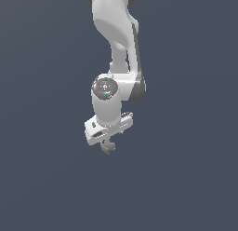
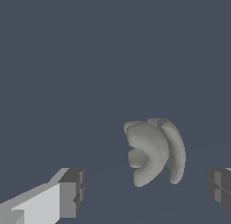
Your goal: Pick up the object and move it to a goal position.
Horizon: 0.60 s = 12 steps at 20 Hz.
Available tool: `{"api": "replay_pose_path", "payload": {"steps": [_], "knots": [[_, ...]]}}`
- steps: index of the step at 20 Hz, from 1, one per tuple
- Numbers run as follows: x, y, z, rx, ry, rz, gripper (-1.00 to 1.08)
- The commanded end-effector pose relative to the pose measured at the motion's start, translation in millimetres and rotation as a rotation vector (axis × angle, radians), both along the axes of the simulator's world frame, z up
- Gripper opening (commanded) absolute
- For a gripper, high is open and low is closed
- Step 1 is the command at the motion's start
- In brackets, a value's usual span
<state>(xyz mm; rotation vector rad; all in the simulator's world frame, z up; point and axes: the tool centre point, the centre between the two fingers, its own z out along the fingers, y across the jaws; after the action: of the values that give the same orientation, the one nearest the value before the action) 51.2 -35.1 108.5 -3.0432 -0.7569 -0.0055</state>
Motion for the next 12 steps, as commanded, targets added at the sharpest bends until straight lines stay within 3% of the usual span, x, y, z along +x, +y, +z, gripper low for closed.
{"api": "replay_pose_path", "payload": {"steps": [1, 12], "knots": [[4.2, -6.9, -5.6, -0.002, 0.0, 0.047, 1.0], [12.1, -22.8, -18.6, -0.006, 0.002, 0.145, 1.0]]}}
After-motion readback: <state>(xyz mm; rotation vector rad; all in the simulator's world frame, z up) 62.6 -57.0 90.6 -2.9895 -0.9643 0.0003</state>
